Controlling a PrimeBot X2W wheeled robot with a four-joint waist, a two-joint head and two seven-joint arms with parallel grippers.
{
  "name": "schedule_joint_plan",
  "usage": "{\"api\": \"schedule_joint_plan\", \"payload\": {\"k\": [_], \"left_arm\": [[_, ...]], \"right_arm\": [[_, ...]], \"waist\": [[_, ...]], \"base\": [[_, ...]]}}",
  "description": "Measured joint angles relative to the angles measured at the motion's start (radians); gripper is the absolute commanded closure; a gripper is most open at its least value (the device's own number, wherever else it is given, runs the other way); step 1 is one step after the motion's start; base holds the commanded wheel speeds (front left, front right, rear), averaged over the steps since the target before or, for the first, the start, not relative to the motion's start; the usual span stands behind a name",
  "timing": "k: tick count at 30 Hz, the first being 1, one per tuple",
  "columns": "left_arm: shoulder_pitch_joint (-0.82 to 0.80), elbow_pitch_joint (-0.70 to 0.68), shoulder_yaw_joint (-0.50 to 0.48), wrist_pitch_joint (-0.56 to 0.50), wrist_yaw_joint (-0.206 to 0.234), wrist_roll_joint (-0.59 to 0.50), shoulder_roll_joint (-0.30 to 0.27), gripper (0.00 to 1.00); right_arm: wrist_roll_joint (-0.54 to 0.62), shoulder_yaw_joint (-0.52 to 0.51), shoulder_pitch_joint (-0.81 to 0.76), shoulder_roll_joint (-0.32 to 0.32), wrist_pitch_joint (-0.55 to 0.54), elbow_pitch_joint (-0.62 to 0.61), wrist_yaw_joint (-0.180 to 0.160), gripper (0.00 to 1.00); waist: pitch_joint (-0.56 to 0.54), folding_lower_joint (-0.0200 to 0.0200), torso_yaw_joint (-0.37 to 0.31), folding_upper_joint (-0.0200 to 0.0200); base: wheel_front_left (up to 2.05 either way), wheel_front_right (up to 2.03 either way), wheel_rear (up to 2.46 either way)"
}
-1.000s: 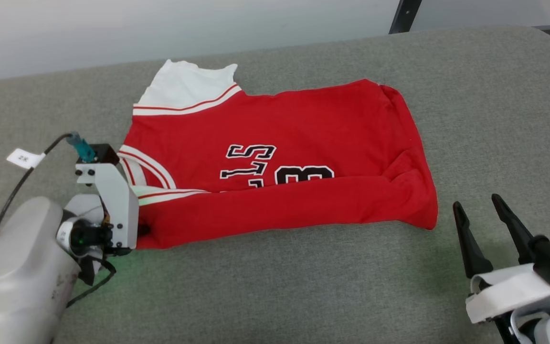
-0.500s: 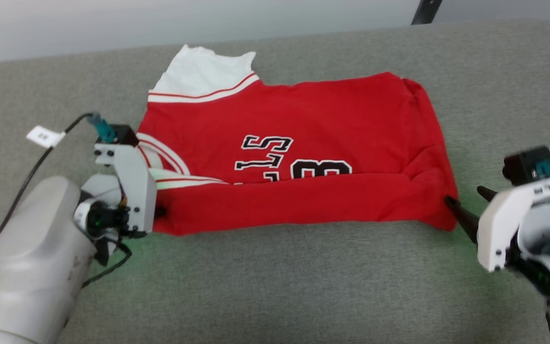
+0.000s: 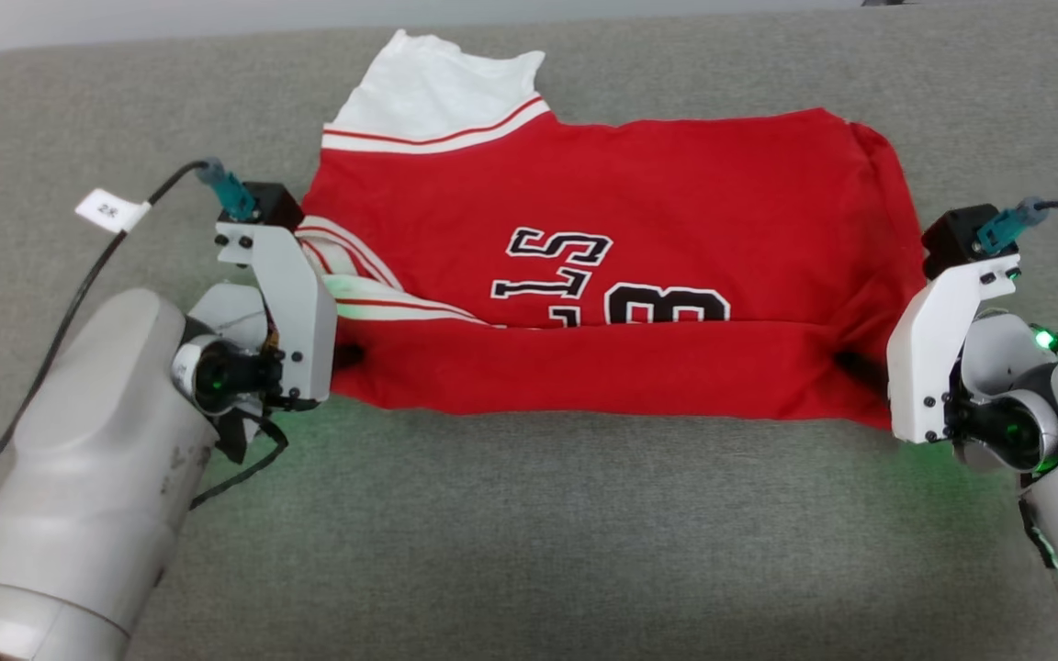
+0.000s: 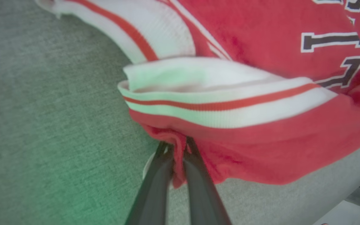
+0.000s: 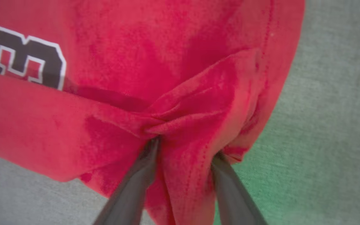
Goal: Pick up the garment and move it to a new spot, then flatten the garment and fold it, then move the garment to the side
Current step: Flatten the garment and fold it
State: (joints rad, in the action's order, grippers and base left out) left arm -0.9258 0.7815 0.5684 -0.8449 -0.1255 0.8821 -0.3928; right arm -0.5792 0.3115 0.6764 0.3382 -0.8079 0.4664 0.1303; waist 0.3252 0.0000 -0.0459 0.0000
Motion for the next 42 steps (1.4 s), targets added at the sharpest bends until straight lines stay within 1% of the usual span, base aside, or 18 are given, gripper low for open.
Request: {"api": "schedule_joint_plan", "payload": {"k": [3, 6, 11, 19, 23, 30, 33, 36, 42], "left_arm": [[-0.007, 0.017, -0.002, -0.002, -0.004, 0.011, 0.007, 1.0], [-0.008, 0.038, -0.003, -0.022, -0.001, 0.015, 0.0, 1.0], [0.001, 0.055, 0.0, -0.062, 0.014, 0.021, -0.024, 1.0], [0.059, 0.027, 0.003, -0.1, 0.04, 0.038, -0.047, 1.0], [0.116, -0.026, 0.011, -0.141, 0.071, 0.045, -0.062, 1.0], [0.226, -0.166, 0.021, -0.167, 0.103, 0.059, -0.1, 1.0], [0.274, -0.219, 0.023, -0.164, 0.118, 0.061, -0.113, 1.0], [0.306, -0.249, 0.026, -0.156, 0.133, 0.061, -0.119, 1.0], [0.318, -0.248, 0.03, -0.149, 0.155, 0.055, -0.123, 1.0]], "right_arm": [[-0.023, 0.018, 0.014, 0.012, 0.01, 0.016, 0.0, 1.0], [-0.051, 0.035, 0.016, 0.037, 0.007, 0.022, 0.0, 1.0], [-0.084, 0.054, 0.015, 0.084, -0.004, 0.024, 0.001, 1.0], [-0.127, 0.069, -0.016, 0.141, -0.03, 0.007, 0.003, 1.0], [-0.15, 0.07, -0.063, 0.175, -0.07, -0.029, 0.003, 1.0], [-0.172, 0.033, -0.192, 0.218, -0.108, -0.129, 0.005, 1.0], [-0.178, 0.001, -0.258, 0.218, -0.109, -0.16, 0.005, 1.0], [-0.168, -0.02, -0.304, 0.199, -0.112, -0.179, 0.005, 1.0], [-0.132, -0.029, -0.317, 0.154, -0.097, -0.177, 0.004, 1.0]], "waist": [[-0.002, 0.0, 0.01, 0.0], [-0.015, 0.0, 0.015, 0.0001], [-0.044, 0.0, 0.023, 0.0], [-0.098, 0.0, 0.045, 0.0], [-0.13, 0.0, 0.069, 0.0], [-0.155, 0.0, 0.106, 0.0], [-0.153, 0.0, 0.113, 0.0], [-0.145, 0.0, 0.107, 0.0], [-0.131, 0.0, 0.078, 0.0001]], "base": [[0.0, 0.0, 0.0], [0.0, 0.0, 0.0], [0.0, 0.0, 0.0], [0.0, 0.0, 0.0], [0.0, 0.0, 0.0], [0.0, 0.0, 0.0], [0.0, 0.0, 0.0], [0.0, 0.0, 0.0], [0.0, 0.0, 0.0]]}}
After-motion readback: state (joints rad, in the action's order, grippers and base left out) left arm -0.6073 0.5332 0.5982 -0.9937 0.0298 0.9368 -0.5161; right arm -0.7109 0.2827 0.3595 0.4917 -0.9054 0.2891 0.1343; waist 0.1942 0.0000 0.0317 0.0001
